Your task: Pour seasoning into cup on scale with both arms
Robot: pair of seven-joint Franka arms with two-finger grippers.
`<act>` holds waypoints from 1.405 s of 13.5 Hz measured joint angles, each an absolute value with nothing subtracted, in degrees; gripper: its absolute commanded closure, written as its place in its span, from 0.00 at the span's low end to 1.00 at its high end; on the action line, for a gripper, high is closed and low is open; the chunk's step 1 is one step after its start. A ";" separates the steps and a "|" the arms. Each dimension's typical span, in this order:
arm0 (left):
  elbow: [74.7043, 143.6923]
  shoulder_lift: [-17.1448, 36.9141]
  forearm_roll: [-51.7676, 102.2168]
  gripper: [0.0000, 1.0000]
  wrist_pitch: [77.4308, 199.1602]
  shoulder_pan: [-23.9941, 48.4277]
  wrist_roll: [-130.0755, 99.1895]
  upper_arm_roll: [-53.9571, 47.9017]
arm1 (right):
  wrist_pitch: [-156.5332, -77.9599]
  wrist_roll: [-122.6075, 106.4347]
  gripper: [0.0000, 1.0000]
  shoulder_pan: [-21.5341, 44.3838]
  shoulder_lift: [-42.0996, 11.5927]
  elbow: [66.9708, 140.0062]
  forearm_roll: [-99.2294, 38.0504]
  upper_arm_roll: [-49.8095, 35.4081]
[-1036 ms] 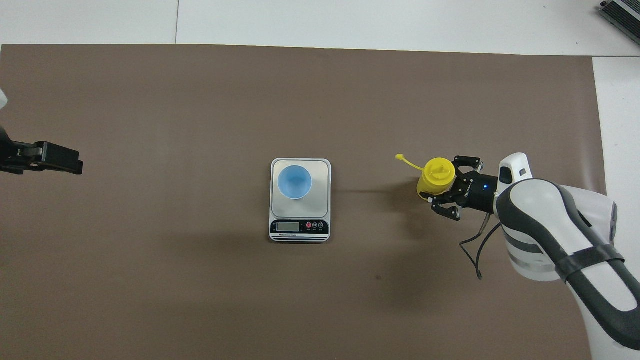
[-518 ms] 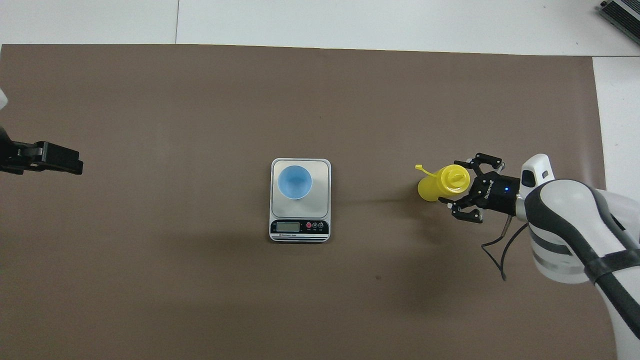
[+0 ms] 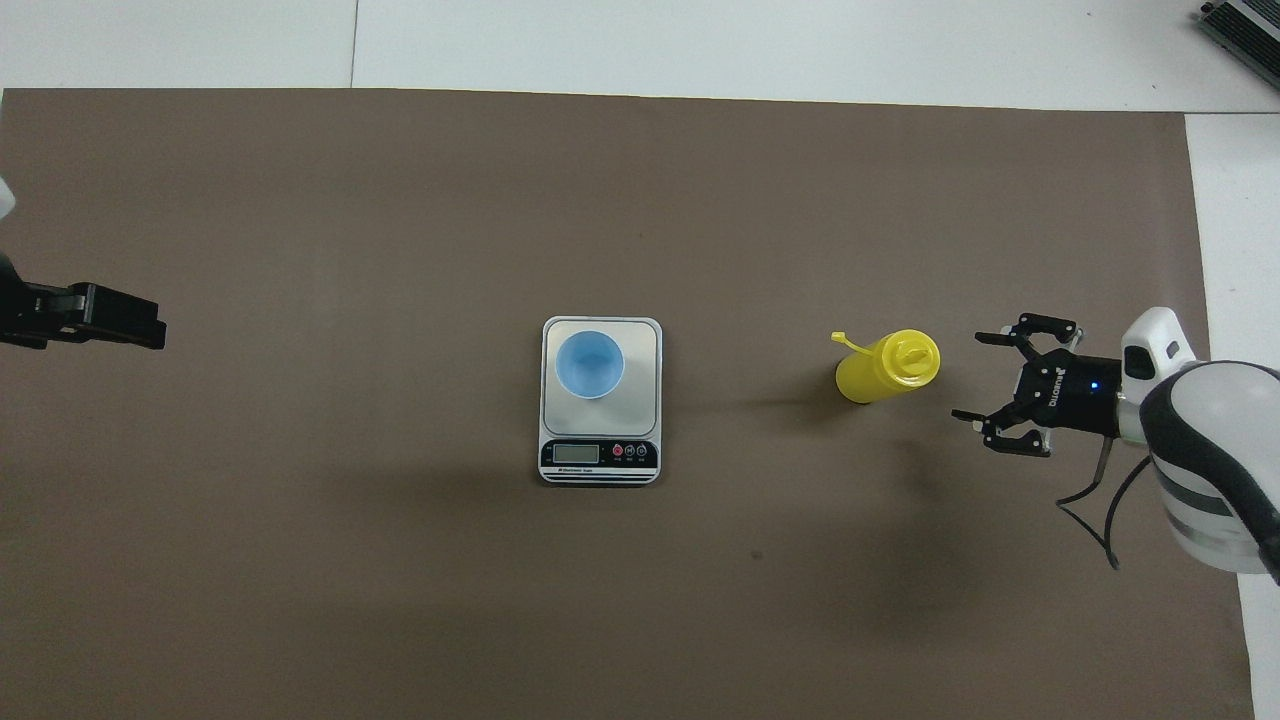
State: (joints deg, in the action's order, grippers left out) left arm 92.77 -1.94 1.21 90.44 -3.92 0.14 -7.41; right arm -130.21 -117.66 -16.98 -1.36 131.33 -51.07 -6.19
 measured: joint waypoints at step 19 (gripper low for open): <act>92.77 -1.94 1.21 0.00 90.44 -3.92 0.14 -7.41 | -111.58 -42.21 0.00 -5.42 6.53 108.97 -7.06 -8.09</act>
State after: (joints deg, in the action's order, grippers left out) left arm 92.77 -1.94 1.21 90.44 -3.92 0.14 -7.41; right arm -111.58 -42.21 -5.42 6.53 108.97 -7.06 -8.09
